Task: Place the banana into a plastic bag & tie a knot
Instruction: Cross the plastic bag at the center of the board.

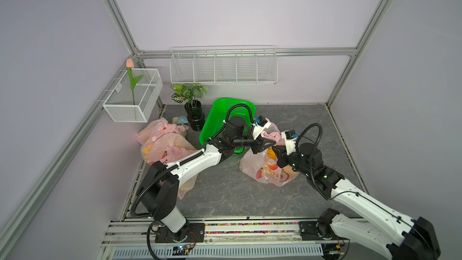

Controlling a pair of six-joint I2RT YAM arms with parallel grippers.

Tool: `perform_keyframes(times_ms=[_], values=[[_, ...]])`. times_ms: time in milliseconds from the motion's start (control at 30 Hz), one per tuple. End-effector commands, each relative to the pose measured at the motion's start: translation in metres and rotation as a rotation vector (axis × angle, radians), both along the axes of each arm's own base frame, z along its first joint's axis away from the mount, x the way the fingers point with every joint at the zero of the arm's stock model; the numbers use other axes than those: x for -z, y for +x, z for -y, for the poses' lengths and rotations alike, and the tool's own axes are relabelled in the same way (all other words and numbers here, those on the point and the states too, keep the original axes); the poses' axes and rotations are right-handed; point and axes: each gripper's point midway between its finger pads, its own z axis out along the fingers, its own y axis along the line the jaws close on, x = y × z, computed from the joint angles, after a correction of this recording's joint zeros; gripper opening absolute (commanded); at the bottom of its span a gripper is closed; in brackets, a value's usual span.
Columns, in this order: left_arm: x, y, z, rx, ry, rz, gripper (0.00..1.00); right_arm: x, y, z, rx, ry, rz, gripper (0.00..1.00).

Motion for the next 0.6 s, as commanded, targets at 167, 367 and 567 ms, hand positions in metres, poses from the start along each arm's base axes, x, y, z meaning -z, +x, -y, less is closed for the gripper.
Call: perform_keyframes(times_ms=[167,367,567], values=[[-0.006,-0.002,0.006,0.041,-0.005,-0.001,0.28,0.01,0.0,-0.009,-0.033,-0.029,0.005,0.07],[-0.005,-0.002,0.005,0.038,0.005,0.0,0.13,0.003,-0.004,-0.005,-0.035,-0.05,0.018,0.14],[-0.004,-0.001,0.003,0.033,0.011,0.011,0.02,0.001,-0.014,0.002,-0.05,-0.084,0.021,0.25]])
